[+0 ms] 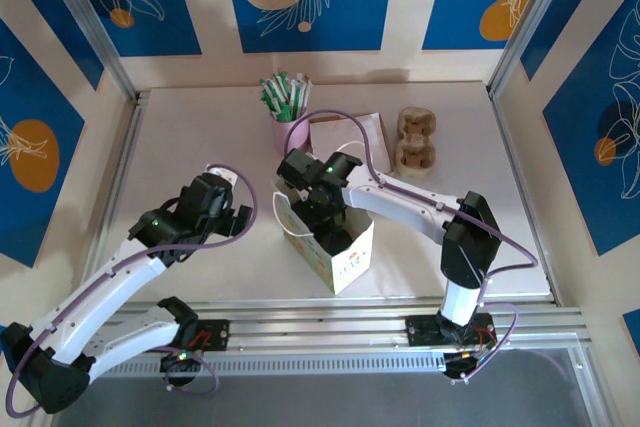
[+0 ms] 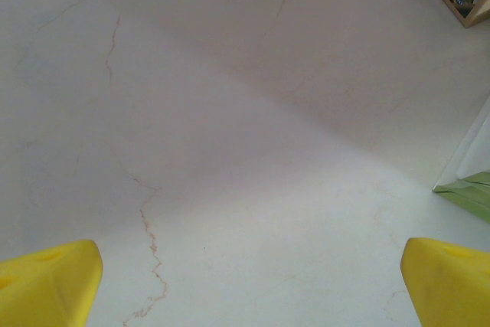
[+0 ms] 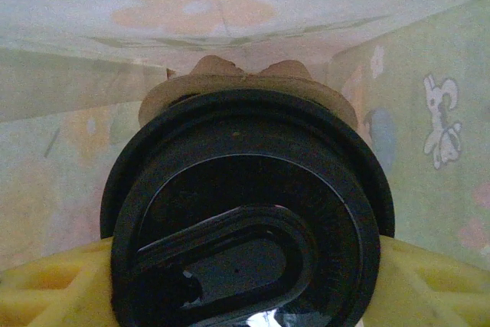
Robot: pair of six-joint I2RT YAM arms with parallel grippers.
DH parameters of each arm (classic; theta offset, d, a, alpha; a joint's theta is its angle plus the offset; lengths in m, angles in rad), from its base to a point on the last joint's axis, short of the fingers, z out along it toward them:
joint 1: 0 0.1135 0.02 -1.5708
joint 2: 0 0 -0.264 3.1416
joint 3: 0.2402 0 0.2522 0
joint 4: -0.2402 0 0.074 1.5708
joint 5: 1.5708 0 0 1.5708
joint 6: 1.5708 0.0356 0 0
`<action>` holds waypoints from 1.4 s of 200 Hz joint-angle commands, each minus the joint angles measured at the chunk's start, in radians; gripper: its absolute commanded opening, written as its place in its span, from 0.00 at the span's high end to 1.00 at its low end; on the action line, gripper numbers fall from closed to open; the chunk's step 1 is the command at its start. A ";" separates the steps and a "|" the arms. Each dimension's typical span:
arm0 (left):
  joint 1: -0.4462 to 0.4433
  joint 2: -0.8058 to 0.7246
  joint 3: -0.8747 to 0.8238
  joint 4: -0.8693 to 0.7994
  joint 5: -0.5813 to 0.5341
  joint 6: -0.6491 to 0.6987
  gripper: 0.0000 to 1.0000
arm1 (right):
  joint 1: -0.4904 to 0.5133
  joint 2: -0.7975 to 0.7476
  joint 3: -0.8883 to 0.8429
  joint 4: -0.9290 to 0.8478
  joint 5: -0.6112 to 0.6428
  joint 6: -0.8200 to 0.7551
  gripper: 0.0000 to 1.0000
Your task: Pack the takeout coffee
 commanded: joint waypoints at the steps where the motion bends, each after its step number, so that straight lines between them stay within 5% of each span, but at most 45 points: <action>1: 0.011 -0.008 -0.010 0.006 -0.009 0.016 0.00 | 0.006 0.096 -0.086 -0.065 -0.062 0.041 0.32; 280: 0.011 -0.018 -0.011 0.010 -0.010 0.020 0.00 | 0.006 0.122 -0.149 -0.007 -0.092 0.047 0.31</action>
